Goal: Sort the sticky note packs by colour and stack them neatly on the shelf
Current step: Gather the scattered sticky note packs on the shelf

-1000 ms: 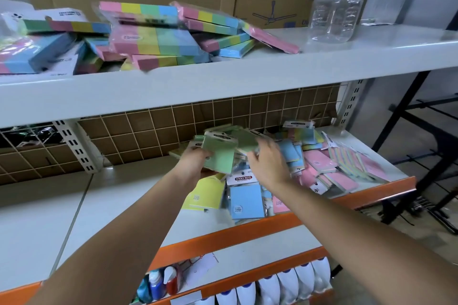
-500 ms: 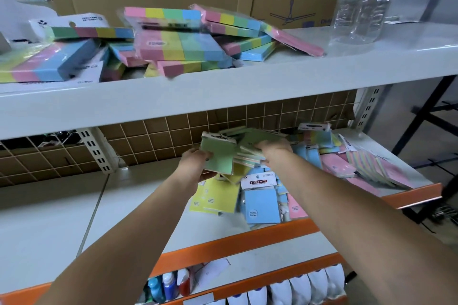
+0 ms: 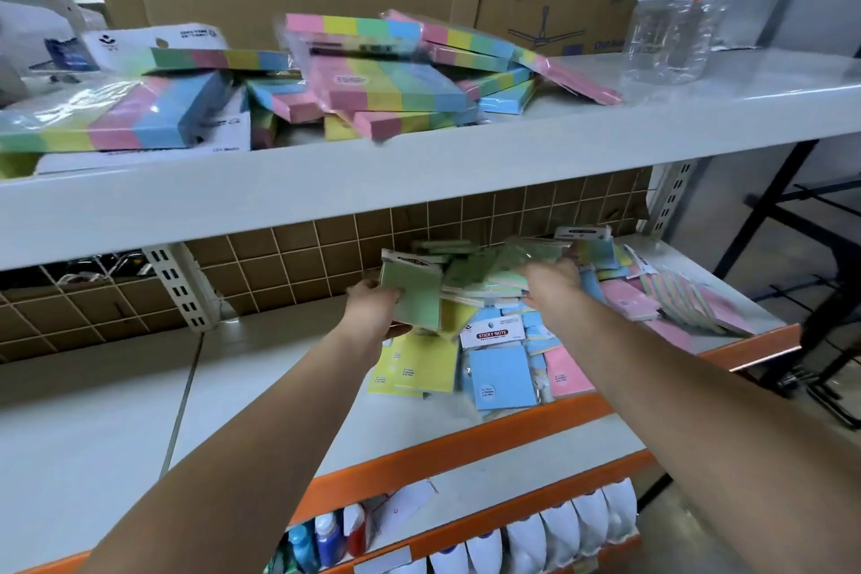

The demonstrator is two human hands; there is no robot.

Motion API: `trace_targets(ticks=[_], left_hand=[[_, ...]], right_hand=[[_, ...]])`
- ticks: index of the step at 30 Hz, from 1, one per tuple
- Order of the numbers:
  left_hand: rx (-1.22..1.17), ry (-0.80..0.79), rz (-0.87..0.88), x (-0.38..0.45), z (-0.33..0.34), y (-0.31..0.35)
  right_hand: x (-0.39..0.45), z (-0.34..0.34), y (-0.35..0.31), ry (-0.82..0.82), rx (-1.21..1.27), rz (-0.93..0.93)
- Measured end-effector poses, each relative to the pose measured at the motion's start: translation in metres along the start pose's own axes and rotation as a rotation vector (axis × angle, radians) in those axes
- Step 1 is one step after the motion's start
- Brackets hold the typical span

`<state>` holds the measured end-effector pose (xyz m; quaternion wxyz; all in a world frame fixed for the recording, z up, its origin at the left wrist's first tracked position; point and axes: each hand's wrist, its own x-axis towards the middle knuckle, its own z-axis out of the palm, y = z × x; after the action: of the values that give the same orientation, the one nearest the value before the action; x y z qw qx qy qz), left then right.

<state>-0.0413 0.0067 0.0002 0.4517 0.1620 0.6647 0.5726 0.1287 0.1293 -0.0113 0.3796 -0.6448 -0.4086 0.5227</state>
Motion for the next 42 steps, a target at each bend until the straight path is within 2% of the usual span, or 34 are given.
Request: trace_targets(ticks=[4,9,14,17,26,32,38,42], left_hand=[[-0.002,-0.034,-0.006,-0.002,-0.003,-0.003],[0.017,-0.066,-0.042,-0.004,-0.007,-0.01],[-0.11,-0.166,-0.069,-0.026,-0.011,-0.017],[-0.092,-0.195,-0.035,-0.034,-0.02,-0.023],[-0.067,-0.102,-0.005,-0.072,-0.072,-0.054],[-0.062,0.038,-0.034,-0.104,-0.113,-0.078],[-0.166,0.133,-0.121,-0.12,-0.153,-0.072],[-0.157,0.193,-0.104,-0.122,-0.178,-0.067]], right_hand=[[-0.017,-0.009,0.01,-0.057,0.131,-0.027],[-0.05,-0.002,0.02,-0.257,0.343,-0.043],[-0.079,0.016,0.039,-0.386,0.301,-0.04],[-0.095,0.024,0.049,-0.421,0.232,-0.089],[-0.144,0.036,0.076,-0.541,0.099,-0.095],[-0.185,0.052,0.102,-0.611,0.058,-0.077],[-0.221,0.076,0.114,-0.657,0.1,-0.011],[-0.233,0.099,0.116,-0.67,0.073,0.006]])
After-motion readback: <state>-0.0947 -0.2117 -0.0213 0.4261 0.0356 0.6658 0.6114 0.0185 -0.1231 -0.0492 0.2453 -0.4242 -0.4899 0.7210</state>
